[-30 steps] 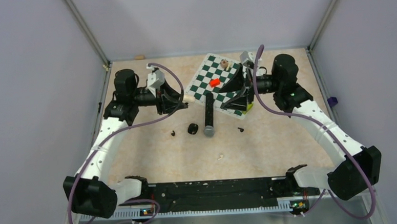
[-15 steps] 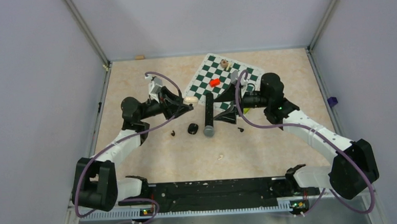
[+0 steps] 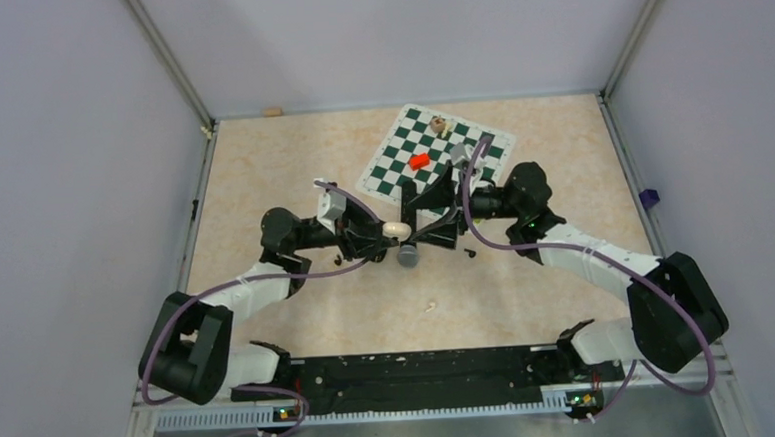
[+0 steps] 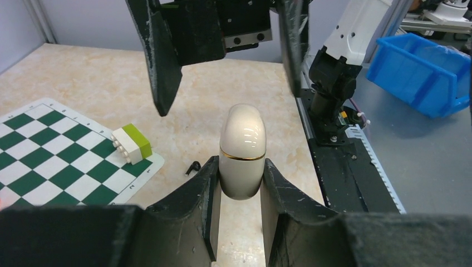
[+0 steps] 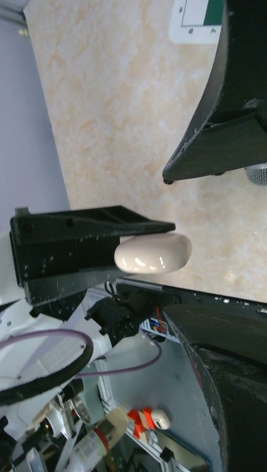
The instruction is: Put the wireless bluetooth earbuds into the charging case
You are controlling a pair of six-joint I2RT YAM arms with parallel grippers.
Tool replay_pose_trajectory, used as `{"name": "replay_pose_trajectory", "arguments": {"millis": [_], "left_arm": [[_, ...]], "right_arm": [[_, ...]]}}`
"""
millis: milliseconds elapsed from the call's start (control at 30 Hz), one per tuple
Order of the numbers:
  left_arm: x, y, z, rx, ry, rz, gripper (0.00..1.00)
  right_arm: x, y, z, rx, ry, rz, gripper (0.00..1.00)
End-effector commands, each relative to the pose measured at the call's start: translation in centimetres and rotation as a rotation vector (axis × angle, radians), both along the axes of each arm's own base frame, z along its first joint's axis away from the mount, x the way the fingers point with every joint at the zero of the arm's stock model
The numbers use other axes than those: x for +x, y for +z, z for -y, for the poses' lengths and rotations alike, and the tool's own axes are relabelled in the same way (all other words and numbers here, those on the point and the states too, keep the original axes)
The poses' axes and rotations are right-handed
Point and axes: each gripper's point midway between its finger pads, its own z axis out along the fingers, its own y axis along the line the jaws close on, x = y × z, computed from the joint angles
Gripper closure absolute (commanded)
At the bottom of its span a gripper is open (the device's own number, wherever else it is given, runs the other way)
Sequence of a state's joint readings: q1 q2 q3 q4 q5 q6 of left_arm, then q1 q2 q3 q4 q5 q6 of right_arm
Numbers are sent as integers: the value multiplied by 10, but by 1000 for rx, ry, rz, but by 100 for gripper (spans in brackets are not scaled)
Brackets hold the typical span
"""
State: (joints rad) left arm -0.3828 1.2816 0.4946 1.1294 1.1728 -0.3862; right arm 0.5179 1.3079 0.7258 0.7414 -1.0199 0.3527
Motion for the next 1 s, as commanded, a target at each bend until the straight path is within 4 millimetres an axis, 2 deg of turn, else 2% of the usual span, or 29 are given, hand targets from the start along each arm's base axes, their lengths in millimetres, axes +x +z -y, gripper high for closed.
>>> {"name": "replay_pose_trajectory", "arguments": {"millis": [0,200,333,433,567,600,733,800,867,967], "left_arm": [[0,10,4,-34,-31,110,100],[-8,16,8,-76,-47,94,100],[-12,19,8,-76,-52,91,100],[-14,14,7,-61,-60,100,100],[-16,2,7,-21,-78,108,100],[-18,2,7,-17,-87,114,100],[-21,8,5,-16,-105,134,100],[-20,11,5,-20,-99,137,100],[-17,12,4,-24,-81,119,100],[-12,13,2,-29,-60,88,100]], "right_arm": [[-22,18,-11,72,93,44,19],[6,-3,-17,35,-41,-9,19],[33,-13,-15,-20,-179,15,19],[40,-4,-10,-21,-208,24,19],[44,22,-3,-23,-218,37,19],[50,31,-1,-29,-243,53,19],[68,48,13,-45,-301,67,19],[65,56,17,-25,-275,69,19],[44,58,15,-4,-168,92,19],[14,47,14,27,-31,118,19]]}}
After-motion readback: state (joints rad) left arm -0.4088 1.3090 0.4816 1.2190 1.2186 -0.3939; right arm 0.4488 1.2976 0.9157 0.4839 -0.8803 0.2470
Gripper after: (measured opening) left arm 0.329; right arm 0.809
